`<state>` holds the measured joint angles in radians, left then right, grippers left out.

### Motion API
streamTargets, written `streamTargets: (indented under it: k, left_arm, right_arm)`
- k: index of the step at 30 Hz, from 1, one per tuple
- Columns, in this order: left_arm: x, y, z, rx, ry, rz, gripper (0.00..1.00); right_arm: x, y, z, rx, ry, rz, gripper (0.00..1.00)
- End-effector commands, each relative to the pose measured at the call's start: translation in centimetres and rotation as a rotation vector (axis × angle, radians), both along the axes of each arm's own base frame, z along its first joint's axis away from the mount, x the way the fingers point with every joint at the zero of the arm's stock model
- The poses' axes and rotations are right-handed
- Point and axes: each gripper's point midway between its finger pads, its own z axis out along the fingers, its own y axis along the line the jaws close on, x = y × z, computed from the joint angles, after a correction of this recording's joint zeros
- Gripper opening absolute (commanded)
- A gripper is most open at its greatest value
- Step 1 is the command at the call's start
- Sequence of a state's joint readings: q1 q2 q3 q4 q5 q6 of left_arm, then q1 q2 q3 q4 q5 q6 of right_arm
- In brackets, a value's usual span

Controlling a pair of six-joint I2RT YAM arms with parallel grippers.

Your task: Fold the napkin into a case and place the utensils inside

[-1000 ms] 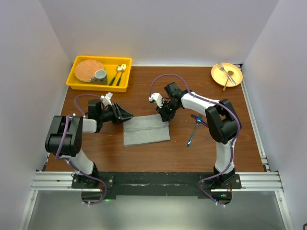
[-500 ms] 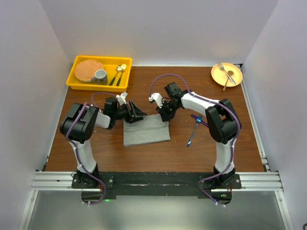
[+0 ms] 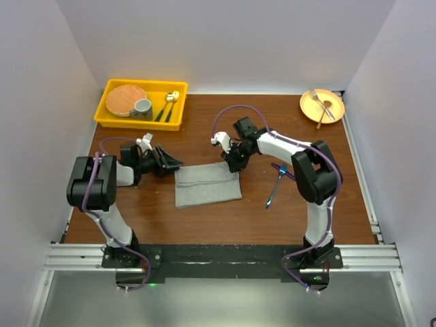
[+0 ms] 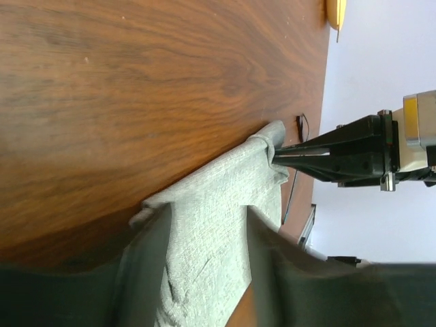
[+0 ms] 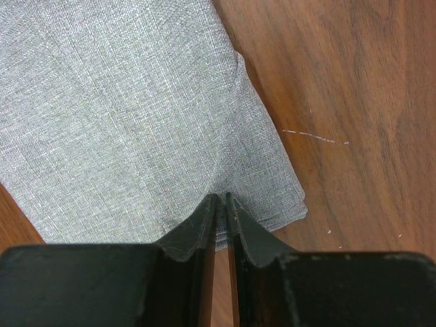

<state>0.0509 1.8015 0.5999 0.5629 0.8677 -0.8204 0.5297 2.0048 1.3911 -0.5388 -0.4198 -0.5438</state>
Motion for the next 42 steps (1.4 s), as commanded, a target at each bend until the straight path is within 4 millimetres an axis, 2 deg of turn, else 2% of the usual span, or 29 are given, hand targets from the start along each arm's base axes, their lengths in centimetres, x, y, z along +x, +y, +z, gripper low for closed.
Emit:
streamTargets:
  k: [1,3,4,6,7,10,13,19,27,33,35,37,38,42]
  left_arm:
    - [0.6,-0.6,2.8,0.034,-0.142,-0.069,0.33]
    - [1.3,-3.1,4.7,0.023,-0.194,-0.127,0.16]
    - [1.2,-5.0,5.1,0.029,-0.208,-0.160,0.12]
    - [2.0,-6.9,6.3,0.019,-0.239,-0.171,0.06]
    - [1.7,-8.7,6.3,0.014,-0.243,-0.192,0.05]
    - [2.5,-11.3,6.1,-0.011,-0.219,-0.209,0.03]
    - [3.0,-12.5,4.8,-0.048,-0.178,-0.199,0.02]
    - [2.9,-15.5,4.0,-0.073,-0.169,-0.247,0.00]
    - [3.0,-17.3,2.9,-0.071,-0.144,-0.250,0.00]
    - [2.6,-16.8,-2.1,0.027,-0.006,-0.227,0.00]
    - [2.0,-16.4,-3.7,0.059,0.031,-0.226,0.00]
    - [1.7,-16.1,-4.4,0.077,0.045,-0.224,0.00]
    - [1.4,-15.9,-4.8,0.096,0.055,-0.229,0.00]
    - [1.2,-15.7,-5.2,0.111,0.058,-0.234,0.00]
  right_arm:
    - [-0.4,-1.9,-2.3,-0.085,0.017,-0.003,0.15]
    - [-0.5,-1.7,-2.1,-0.069,0.015,0.004,0.15]
    - [-0.5,-1.7,-2.1,-0.068,0.016,0.005,0.15]
    - [-0.6,-1.7,-2.2,-0.068,0.015,0.011,0.14]
    - [-0.5,-1.7,-2.1,-0.064,0.011,0.011,0.14]
    - [-0.5,-1.6,-1.9,-0.058,0.004,0.024,0.14]
    - [-0.4,-1.5,-1.6,-0.050,-0.014,0.033,0.14]
    - [-0.5,-1.6,-1.4,-0.045,-0.029,0.050,0.14]
    - [-0.8,-1.6,-1.1,-0.039,-0.029,0.066,0.15]
    - [-1.1,-1.2,0.3,-0.012,-0.029,0.066,0.16]
    - [-0.8,-0.9,1.9,0.013,-0.040,0.060,0.19]
    - [-0.8,-0.6,3.8,0.051,-0.031,0.035,0.24]
    - [-0.5,-0.6,5.1,0.075,-0.041,0.021,0.32]
    - [-0.8,0.2,9.0,0.194,0.044,-0.062,0.40]
